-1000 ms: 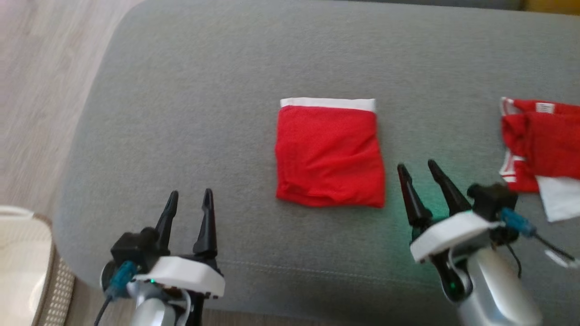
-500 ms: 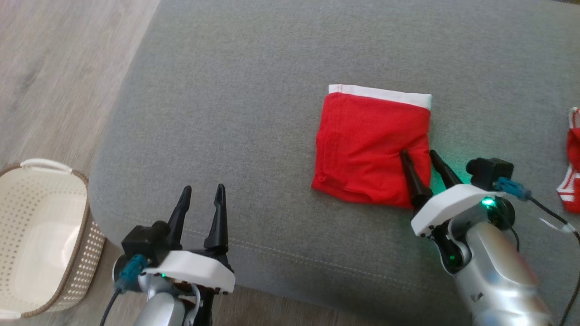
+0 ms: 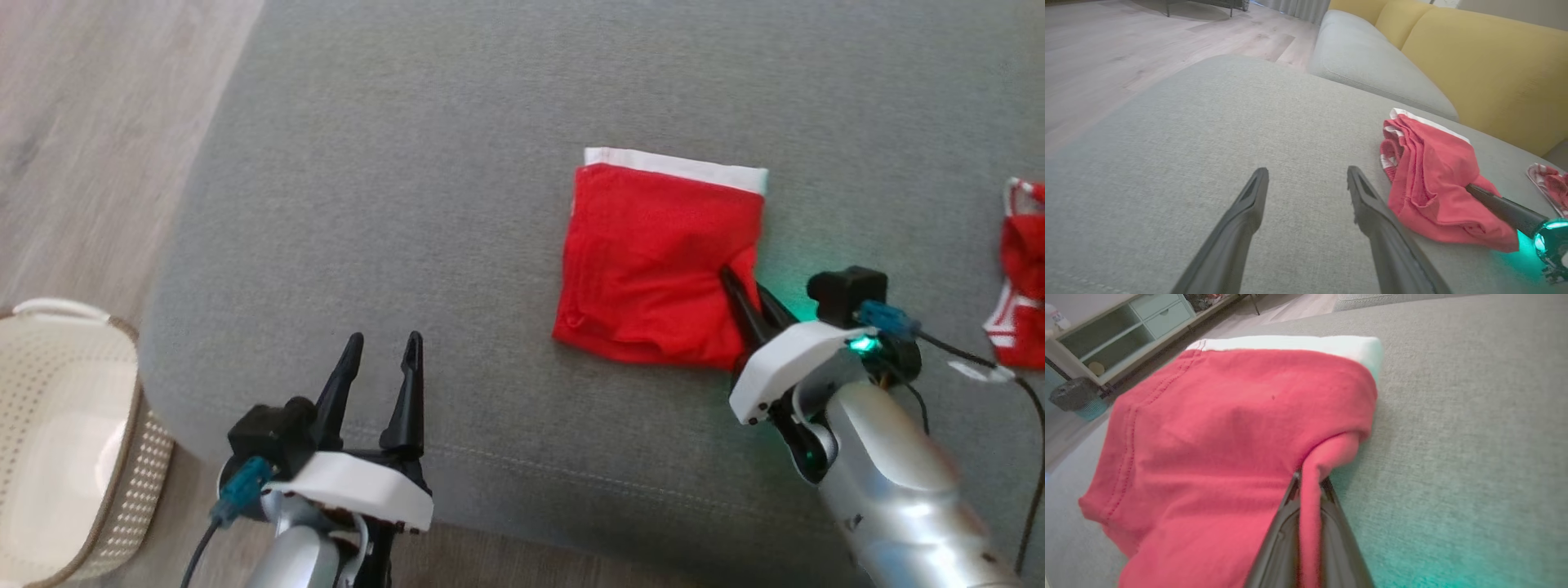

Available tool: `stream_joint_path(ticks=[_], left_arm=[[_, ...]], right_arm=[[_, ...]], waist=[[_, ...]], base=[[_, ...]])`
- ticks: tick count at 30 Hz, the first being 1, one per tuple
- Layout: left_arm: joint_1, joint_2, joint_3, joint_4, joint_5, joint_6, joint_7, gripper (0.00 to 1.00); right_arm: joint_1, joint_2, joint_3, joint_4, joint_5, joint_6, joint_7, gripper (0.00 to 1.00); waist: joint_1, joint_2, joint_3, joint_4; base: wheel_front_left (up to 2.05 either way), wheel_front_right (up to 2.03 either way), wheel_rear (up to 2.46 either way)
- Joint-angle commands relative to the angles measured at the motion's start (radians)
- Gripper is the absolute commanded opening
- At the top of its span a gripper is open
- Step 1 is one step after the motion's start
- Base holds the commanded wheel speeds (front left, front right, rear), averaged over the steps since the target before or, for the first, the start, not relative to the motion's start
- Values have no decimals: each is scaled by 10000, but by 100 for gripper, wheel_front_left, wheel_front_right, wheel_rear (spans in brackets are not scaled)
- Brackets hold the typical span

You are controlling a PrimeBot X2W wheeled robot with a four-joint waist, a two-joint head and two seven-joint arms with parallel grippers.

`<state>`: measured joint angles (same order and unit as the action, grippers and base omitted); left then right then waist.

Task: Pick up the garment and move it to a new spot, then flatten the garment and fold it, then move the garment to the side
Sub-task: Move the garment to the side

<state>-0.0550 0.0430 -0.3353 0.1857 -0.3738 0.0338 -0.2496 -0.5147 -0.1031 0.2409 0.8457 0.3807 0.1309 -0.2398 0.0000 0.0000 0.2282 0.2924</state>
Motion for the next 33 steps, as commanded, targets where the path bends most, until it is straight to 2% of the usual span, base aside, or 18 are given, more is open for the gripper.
stream_joint_path(ticks=[1,6,11,13,14,15,23,28,33], left_arm=[[-420,72,300,-327,71,-68,-122,100],[-469,72,356,-387,180,-117,-122,100],[-541,72,360,-446,396,-171,-122,100],[-731,72,381,-555,597,-255,-122,100],[-731,72,381,-555,597,-255,-122,100],[-880,72,364,-593,749,-335,-122,100],[-1762,72,350,-542,1470,-704,-122,100],[-2364,78,405,-390,1999,-1016,-122,100],[-3209,220,213,-188,2549,-1329,-122,100]], right_arm=[[-375,-63,359,-304,-369,-2,-171,0],[-475,-358,650,-761,-1355,-2,-212,0],[-424,-683,663,-1411,-1857,-2,-216,0],[-477,-1092,811,-2016,-2106,-2,-217,0],[-477,-1092,811,-2016,-2106,-2,-217,0],[-563,-1379,986,-2317,-2219,-2,-168,0],[-1085,-2623,1172,-4032,-2147,-2,306,0],[-1407,-3434,927,-4834,-2025,-2,616,0],[-1691,-4198,827,-5117,-2068,-2,714,0]], waist=[[0,0,-51,-210],[0,0,-143,-728],[0,0,-153,-1281],[0,0,-2,-2022],[0,0,-2,-2022],[0,0,134,-2433],[0,0,1075,-4080],[0,0,1782,-4865],[0,0,2583,-5353]], base=[[0,0,0],[0,0,0],[0,0,0],[0,0,0],[0,0,0],[0,0,0],[0,0,0],[0,0,0],[0,0,0]])
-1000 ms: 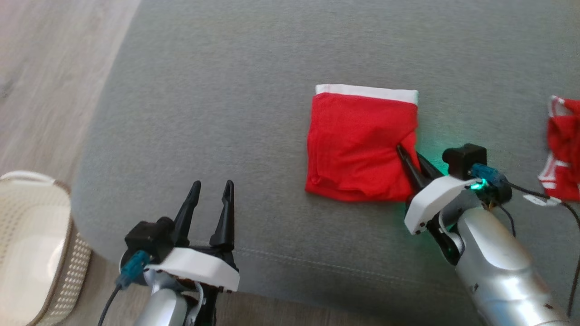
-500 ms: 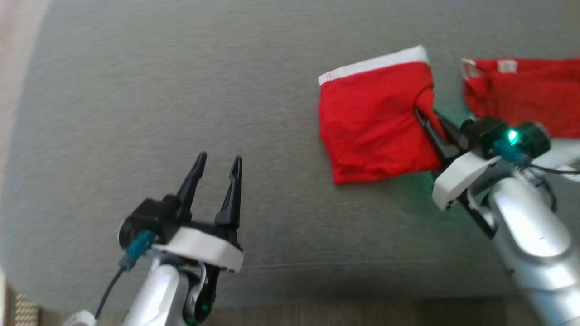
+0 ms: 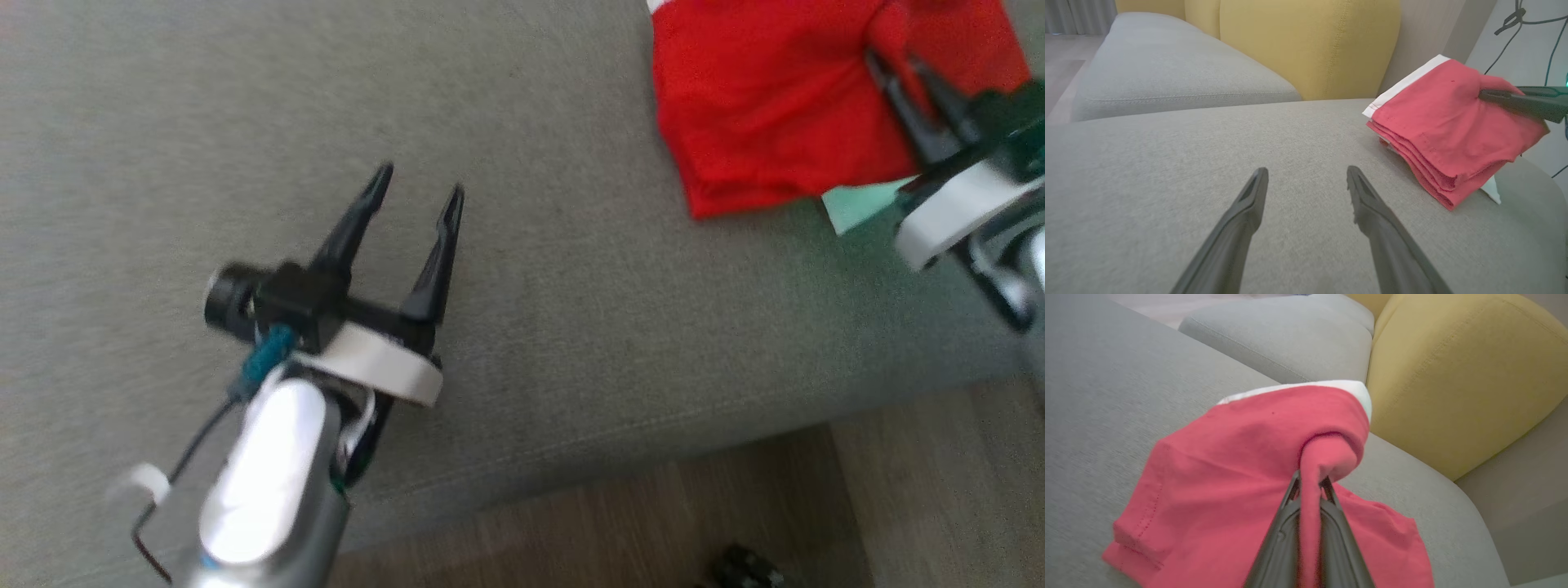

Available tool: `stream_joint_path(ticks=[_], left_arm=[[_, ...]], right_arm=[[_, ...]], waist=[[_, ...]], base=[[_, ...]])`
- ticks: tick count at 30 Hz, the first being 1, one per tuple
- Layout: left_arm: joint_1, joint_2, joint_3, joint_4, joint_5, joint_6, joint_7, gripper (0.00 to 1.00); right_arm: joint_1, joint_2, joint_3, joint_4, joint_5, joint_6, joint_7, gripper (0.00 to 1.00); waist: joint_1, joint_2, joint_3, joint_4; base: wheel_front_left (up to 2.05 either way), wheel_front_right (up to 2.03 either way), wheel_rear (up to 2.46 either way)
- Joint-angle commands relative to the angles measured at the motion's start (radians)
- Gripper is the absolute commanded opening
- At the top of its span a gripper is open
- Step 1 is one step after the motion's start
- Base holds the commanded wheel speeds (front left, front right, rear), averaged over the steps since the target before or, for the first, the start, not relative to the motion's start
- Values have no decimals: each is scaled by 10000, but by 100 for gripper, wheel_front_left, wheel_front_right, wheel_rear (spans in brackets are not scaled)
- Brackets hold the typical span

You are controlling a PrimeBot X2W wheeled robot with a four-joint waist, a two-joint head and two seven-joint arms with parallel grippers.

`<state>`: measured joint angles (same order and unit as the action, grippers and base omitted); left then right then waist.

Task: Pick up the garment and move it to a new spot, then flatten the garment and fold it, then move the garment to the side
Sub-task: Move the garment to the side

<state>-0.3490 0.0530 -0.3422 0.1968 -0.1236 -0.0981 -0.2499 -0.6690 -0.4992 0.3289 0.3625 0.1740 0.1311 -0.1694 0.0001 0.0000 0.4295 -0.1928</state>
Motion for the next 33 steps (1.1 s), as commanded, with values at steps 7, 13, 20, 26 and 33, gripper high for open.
stream_joint_path(ticks=[7,13,20,26,33], left_arm=[[-1154,267,214,-176,260,-174,-118,100],[-1349,424,281,-105,268,-230,-118,100],[-1486,387,457,-140,209,-253,-118,100],[-1423,341,562,-57,185,-267,-118,100],[-1387,207,779,-55,45,-273,-118,100]], right_arm=[[-589,-726,-1096,173,-105,-4,-107,0],[-651,-534,-2105,407,-579,-4,-201,0],[-447,-115,-3088,461,-943,-4,-102,0],[-373,220,-3362,601,-964,-4,31,0],[-254,366,-3540,605,-786,-4,322,100]], waist=[[-1,0,1496,-809],[-1,0,2004,-990],[-1,0,2367,-993],[-1,0,2338,-953],[-1,0,2005,-807]], base=[[0,0,0],[0,0,0],[0,0,0],[0,0,0],[0,0,0]])
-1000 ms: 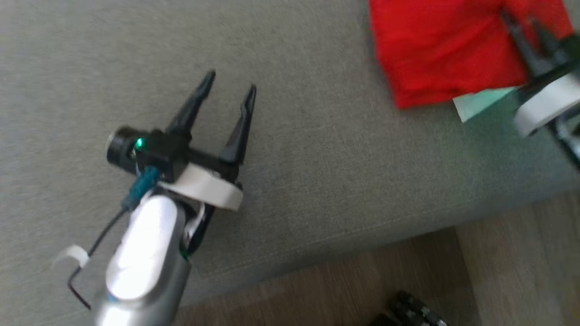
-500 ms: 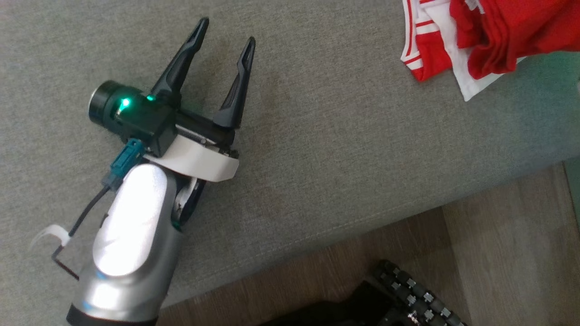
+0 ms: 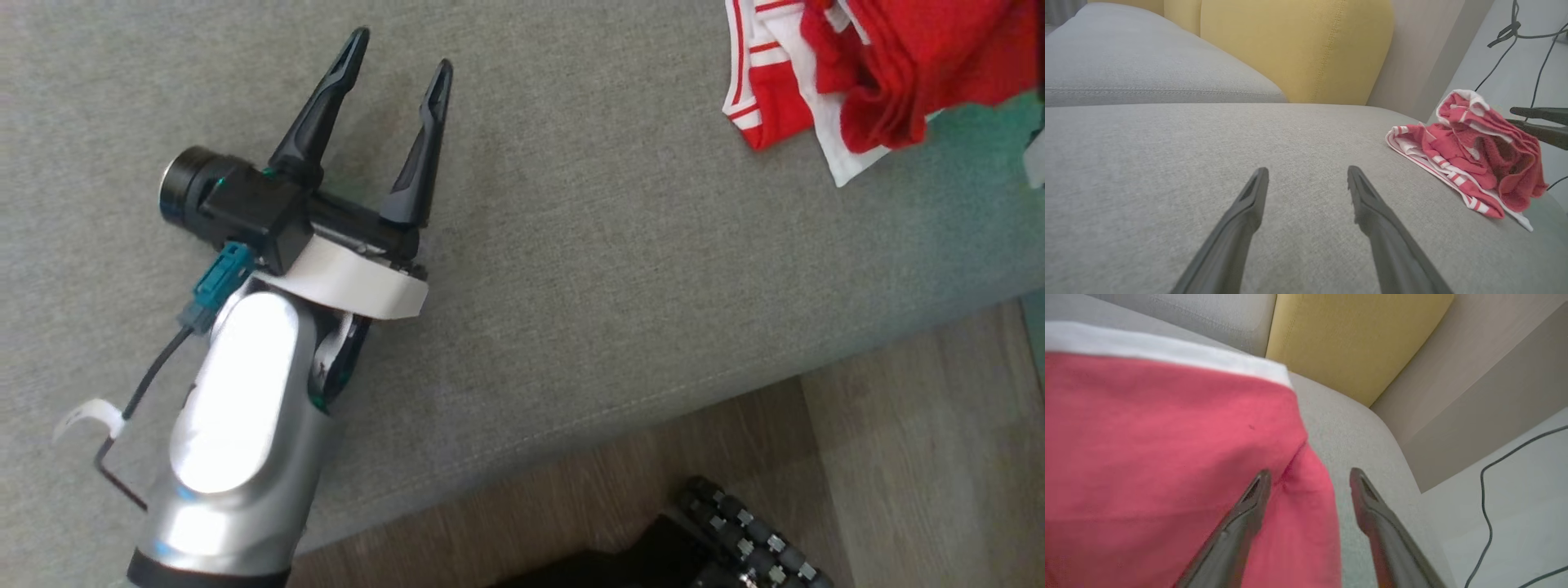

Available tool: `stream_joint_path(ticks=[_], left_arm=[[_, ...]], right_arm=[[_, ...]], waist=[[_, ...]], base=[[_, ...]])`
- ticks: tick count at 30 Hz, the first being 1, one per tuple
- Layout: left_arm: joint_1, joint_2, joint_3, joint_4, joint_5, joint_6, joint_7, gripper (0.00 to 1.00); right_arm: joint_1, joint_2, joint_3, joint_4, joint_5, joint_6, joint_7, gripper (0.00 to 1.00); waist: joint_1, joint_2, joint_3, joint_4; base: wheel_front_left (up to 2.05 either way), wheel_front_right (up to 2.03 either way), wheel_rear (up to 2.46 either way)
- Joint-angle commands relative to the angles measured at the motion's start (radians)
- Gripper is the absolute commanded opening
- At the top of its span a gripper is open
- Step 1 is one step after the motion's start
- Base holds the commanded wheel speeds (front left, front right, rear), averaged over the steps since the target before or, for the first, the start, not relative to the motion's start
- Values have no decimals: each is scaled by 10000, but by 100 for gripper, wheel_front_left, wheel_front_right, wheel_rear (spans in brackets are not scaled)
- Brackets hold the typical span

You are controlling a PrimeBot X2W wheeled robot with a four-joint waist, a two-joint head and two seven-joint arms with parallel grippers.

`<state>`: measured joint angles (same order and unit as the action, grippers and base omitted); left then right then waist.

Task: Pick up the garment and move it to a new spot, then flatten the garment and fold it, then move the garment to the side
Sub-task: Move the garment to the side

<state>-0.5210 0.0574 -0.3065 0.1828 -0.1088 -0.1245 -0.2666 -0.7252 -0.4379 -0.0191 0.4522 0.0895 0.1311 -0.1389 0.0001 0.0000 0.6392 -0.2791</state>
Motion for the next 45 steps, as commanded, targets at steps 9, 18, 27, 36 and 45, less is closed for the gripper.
stream_joint_path(ticks=[9,18,27,36,45], left_arm=[[823,-19,733,99,-452,36,48,100],[1699,-68,1006,-197,-1224,430,48,100],[2962,-70,1064,-597,-1862,890,48,100],[4025,-71,1072,-899,-1977,910,48,100],[4762,-71,1294,-817,-2006,999,48,100]], right_arm=[[517,-202,-62,-1072,21,-4,212,100],[1035,353,333,-2191,296,-4,467,100],[2544,1451,989,-2573,1052,-4,-5,100],[4175,2873,898,-2551,1081,-4,-900,100],[5482,3629,337,-2705,533,-4,-1210,100]], waist=[[-1,0,-1228,609],[-1,0,-2735,1712],[-1,0,-4229,3024],[-1,0,-5032,3627],[-1,0,-5410,3860]], base=[[0,0,0],[0,0,0],[0,0,0],[0,0,0],[0,0,0]])
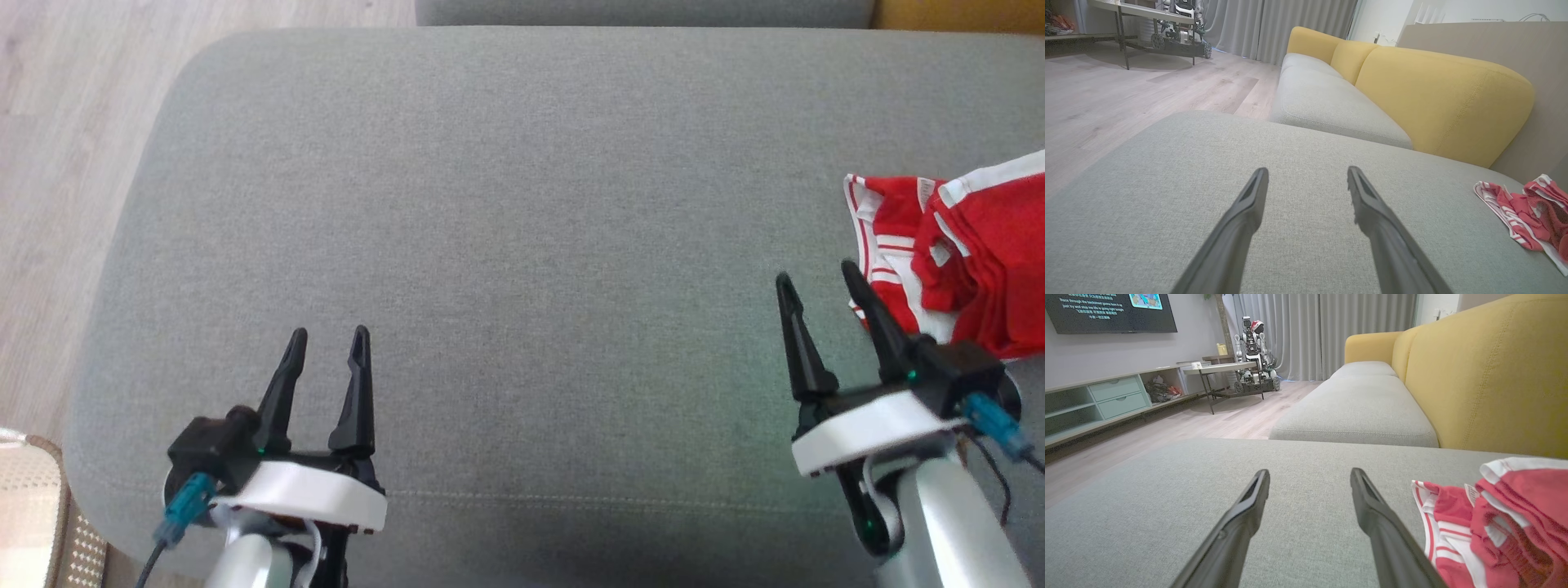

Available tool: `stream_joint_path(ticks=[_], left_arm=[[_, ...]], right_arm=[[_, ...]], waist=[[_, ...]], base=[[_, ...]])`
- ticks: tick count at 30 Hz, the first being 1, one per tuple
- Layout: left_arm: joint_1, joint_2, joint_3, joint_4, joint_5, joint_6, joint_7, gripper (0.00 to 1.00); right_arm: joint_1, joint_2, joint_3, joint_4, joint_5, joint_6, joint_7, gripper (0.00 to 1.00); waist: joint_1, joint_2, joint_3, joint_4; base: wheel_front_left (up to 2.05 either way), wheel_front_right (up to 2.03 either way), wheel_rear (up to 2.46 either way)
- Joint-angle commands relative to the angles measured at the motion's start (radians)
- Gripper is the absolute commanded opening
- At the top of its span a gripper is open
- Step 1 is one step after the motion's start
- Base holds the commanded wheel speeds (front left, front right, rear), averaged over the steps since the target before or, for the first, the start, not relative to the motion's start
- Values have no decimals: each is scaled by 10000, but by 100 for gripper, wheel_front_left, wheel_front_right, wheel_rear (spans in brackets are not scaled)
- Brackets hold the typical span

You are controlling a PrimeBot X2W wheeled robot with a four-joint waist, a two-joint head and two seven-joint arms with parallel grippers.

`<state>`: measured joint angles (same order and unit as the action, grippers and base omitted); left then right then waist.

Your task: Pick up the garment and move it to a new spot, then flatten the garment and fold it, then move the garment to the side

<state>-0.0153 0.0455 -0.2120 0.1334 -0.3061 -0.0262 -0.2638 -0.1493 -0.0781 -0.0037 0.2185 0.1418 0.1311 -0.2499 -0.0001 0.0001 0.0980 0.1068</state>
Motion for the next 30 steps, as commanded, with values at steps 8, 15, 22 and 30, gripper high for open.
stream_joint_path(ticks=[8,15,22,30], left_arm=[[-163,47,479,-282,233,181,20,100],[-130,47,569,-507,265,426,20,100],[-169,47,506,-611,202,499,20,100],[-273,47,532,-577,244,543,20,100]], right_arm=[[356,233,-215,-927,-197,-4,-115,100],[416,273,-226,-1101,-154,-4,-117,100],[394,277,-209,-1138,-61,-4,-117,100],[286,278,-193,-1230,-94,-4,-118,100]], waist=[[1,-1,-130,-35],[1,-1,-151,-177],[1,-1,-76,-224],[1,-1,39,-238]], base=[[0,0,0],[0,0,0],[0,0,0],[0,0,0]])
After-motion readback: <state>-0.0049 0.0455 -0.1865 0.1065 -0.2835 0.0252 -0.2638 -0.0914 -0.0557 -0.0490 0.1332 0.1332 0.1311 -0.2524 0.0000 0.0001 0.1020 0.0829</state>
